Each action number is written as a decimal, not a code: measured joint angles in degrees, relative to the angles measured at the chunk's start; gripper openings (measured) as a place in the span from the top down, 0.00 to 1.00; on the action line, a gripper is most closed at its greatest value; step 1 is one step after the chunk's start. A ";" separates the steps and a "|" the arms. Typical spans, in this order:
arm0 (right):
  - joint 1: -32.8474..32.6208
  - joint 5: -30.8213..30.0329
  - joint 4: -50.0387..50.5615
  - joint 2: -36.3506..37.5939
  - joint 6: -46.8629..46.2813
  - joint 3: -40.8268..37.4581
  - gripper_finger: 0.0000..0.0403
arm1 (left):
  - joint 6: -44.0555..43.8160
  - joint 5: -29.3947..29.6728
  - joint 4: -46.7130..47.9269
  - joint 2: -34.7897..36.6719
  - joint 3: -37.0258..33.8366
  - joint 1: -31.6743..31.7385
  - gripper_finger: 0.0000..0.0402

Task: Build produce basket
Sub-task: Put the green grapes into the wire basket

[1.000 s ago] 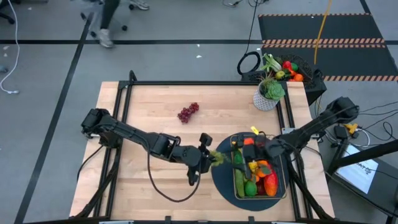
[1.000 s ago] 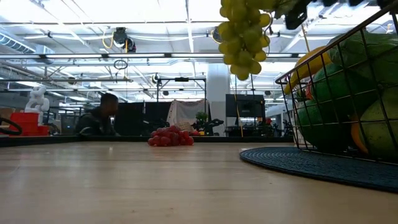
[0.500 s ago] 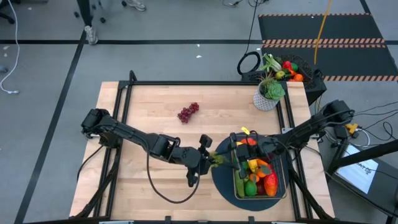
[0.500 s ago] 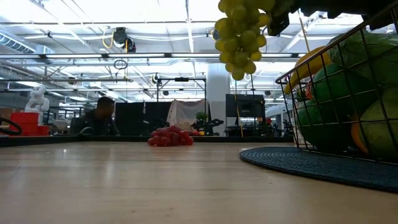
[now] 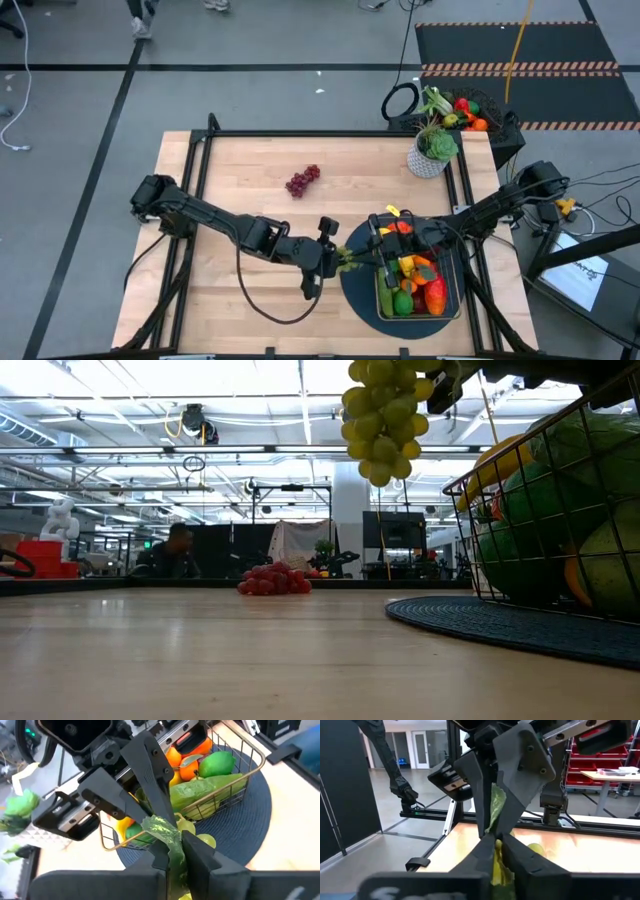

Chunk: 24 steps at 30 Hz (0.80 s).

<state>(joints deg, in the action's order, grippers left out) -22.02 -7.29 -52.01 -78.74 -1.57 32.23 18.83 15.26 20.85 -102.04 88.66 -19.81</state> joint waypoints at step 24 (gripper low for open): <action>-4.87 -2.49 28.05 25.52 -19.75 1.48 0.99 | -23.47 16.38 16.08 8.21 0.00 -4.70 0.51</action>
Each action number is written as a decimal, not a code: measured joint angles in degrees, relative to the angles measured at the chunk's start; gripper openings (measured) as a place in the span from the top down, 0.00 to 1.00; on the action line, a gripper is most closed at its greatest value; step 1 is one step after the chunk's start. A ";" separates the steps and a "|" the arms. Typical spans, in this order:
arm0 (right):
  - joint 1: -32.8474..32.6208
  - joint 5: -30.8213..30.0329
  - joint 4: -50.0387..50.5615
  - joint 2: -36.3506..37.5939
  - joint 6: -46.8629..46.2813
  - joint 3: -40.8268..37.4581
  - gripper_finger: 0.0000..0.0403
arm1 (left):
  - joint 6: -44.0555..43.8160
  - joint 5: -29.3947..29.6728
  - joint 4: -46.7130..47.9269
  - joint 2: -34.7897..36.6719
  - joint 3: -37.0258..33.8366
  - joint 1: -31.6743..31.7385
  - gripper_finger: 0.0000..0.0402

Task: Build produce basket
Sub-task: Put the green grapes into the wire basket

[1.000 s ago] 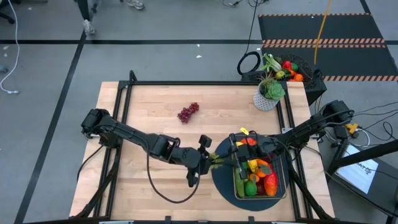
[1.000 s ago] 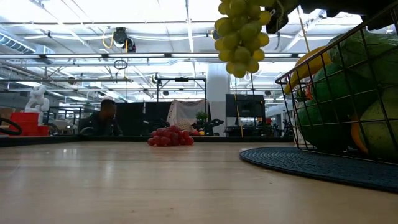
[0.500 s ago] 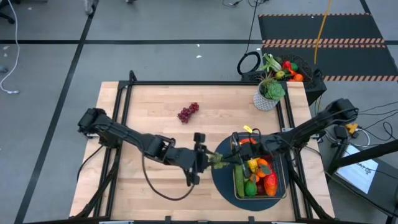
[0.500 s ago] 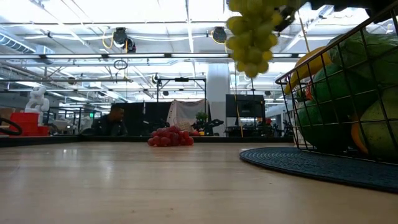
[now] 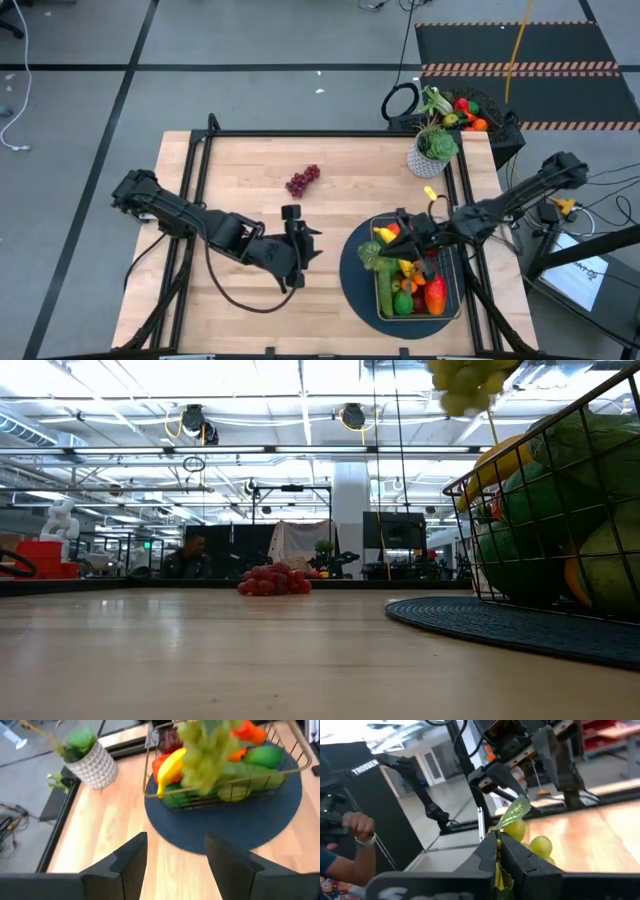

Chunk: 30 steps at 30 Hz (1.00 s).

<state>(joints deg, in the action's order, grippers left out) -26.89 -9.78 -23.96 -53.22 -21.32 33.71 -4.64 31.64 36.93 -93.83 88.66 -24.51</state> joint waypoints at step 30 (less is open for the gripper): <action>-30.82 -32.56 37.08 -7.70 -18.54 21.95 0.99 | -3.70 0.32 3.19 0.03 0.00 0.04 0.55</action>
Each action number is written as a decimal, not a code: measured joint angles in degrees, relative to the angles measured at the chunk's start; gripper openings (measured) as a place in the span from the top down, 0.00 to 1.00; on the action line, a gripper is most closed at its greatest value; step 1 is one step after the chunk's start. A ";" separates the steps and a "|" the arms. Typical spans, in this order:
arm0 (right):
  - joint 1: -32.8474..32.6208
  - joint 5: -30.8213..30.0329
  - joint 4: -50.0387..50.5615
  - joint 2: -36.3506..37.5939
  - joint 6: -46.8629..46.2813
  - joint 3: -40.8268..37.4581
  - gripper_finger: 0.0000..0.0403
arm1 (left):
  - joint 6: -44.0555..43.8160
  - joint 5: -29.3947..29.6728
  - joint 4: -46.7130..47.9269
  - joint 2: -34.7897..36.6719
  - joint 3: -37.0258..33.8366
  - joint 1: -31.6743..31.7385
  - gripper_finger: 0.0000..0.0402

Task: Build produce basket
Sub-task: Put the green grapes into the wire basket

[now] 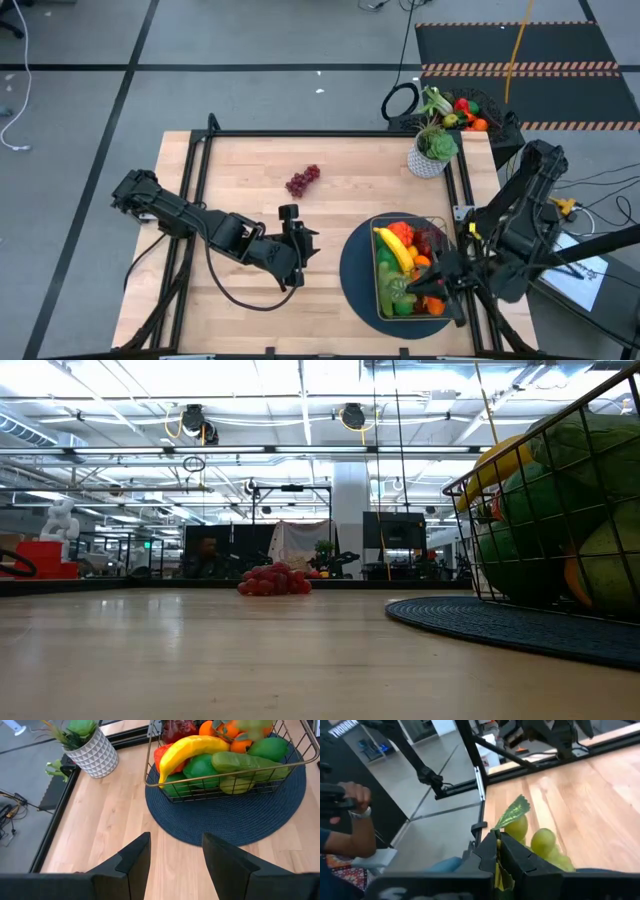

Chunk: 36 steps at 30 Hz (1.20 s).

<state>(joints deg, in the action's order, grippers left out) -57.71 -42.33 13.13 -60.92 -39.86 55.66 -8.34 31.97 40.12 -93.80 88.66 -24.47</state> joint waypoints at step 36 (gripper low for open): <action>-2.58 6.06 18.58 -7.03 -13.70 -0.04 0.99 | -0.96 -0.44 -1.14 -0.04 0.02 -0.02 0.55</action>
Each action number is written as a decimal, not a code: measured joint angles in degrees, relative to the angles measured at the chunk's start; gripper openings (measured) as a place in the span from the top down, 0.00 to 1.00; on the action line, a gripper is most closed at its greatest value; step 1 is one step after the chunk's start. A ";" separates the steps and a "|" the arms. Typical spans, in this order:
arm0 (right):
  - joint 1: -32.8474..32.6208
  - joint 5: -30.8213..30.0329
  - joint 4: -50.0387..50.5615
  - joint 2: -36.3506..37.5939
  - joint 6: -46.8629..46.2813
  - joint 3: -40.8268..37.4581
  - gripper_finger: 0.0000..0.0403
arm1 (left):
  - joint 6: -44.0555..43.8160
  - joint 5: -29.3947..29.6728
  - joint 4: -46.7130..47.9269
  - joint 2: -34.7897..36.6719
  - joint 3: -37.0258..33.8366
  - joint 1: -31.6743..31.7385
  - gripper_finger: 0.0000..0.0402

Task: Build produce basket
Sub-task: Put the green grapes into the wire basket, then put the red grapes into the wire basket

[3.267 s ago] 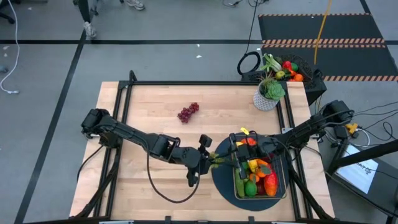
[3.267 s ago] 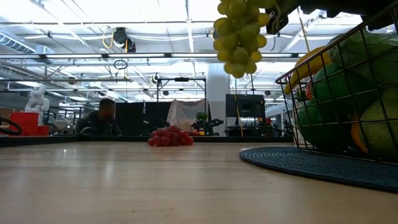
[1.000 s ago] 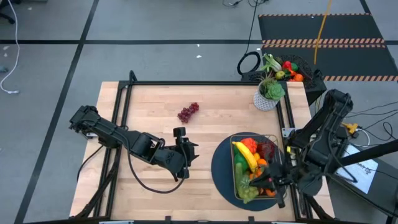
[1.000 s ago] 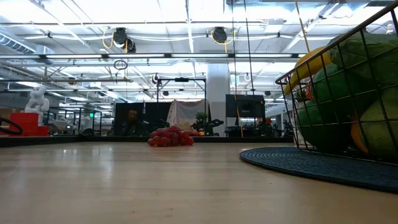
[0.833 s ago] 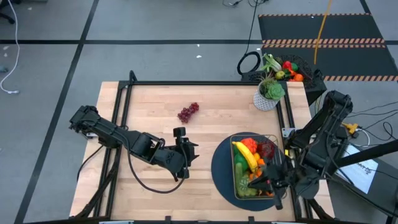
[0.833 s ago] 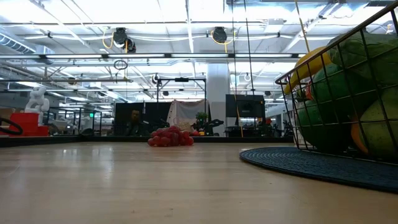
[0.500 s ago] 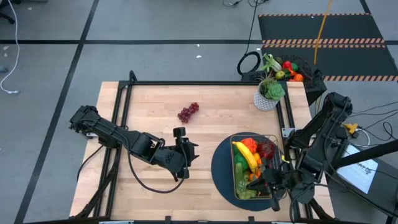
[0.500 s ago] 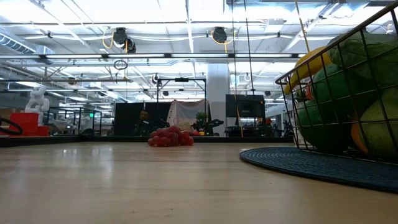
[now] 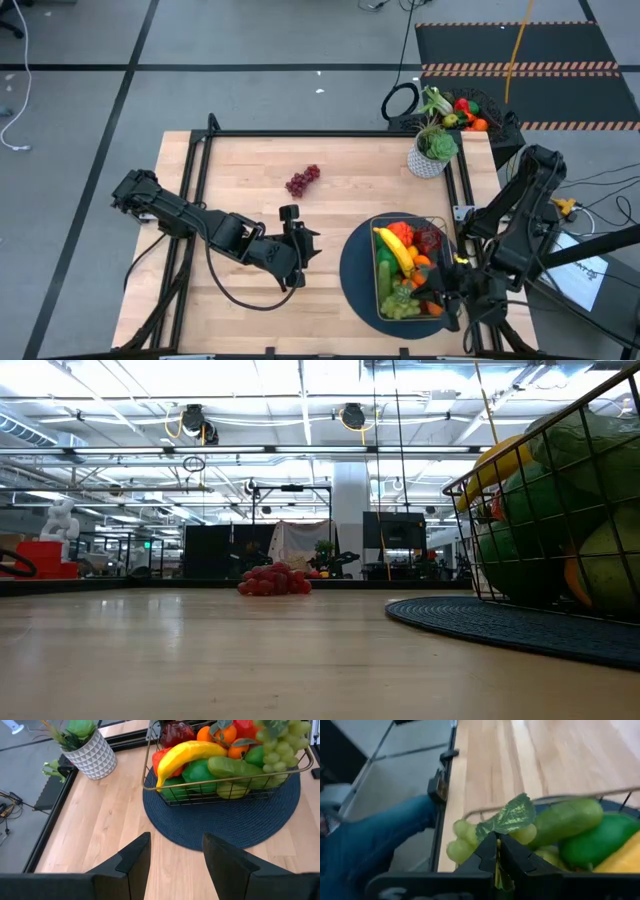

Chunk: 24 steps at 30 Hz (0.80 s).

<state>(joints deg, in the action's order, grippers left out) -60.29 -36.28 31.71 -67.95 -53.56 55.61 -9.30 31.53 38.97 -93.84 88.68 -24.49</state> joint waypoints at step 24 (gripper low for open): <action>-0.55 1.21 23.00 9.51 -1.35 -0.02 0.52 | 1.40 0.00 -0.28 -0.04 0.00 1.64 0.55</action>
<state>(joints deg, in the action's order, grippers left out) -60.84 -35.07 54.70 -58.44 -54.91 55.59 -7.90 31.53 38.70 -93.89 88.68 -22.85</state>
